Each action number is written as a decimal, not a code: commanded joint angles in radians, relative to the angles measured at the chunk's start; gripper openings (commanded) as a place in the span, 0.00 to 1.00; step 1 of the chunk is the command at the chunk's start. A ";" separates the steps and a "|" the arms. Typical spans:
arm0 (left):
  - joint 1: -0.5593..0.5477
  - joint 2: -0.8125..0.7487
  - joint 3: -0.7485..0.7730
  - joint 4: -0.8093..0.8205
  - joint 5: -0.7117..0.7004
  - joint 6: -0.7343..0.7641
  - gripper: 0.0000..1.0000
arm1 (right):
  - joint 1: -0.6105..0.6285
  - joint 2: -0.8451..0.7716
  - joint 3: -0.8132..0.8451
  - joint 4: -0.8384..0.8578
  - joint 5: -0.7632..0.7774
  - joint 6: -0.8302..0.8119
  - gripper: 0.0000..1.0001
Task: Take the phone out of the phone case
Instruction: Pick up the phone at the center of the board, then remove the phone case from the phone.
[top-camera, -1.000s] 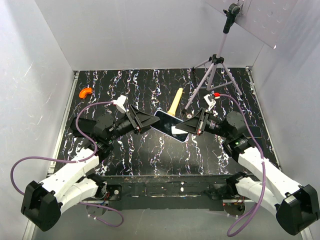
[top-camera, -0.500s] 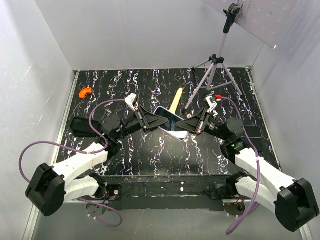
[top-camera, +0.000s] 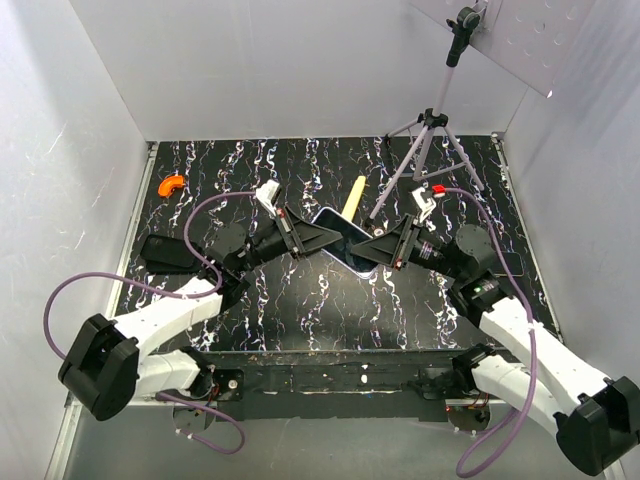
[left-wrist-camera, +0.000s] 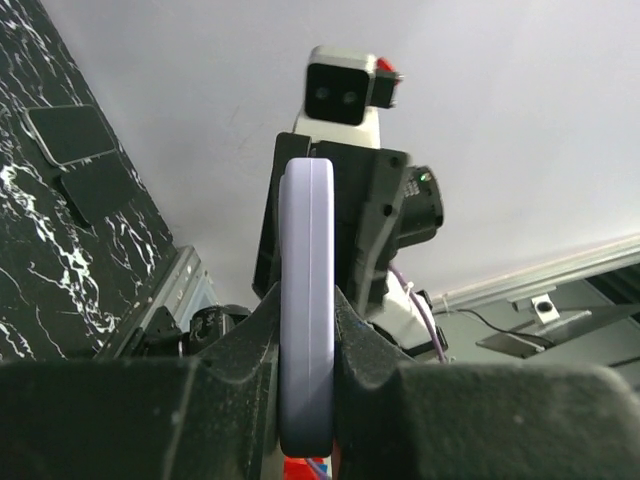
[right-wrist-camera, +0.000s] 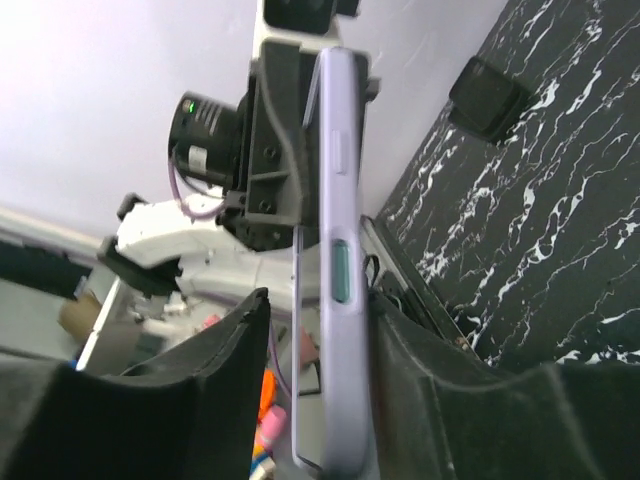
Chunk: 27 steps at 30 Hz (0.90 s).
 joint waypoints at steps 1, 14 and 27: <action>0.026 0.031 0.112 0.080 0.132 -0.009 0.00 | 0.015 -0.034 0.199 -0.431 -0.127 -0.325 0.55; 0.083 0.146 0.328 0.023 0.634 0.002 0.00 | 0.001 -0.031 0.322 -0.652 -0.512 -0.496 0.56; 0.091 0.101 0.431 -0.416 0.722 0.271 0.00 | 0.016 -0.004 0.364 -0.669 -0.566 -0.557 0.23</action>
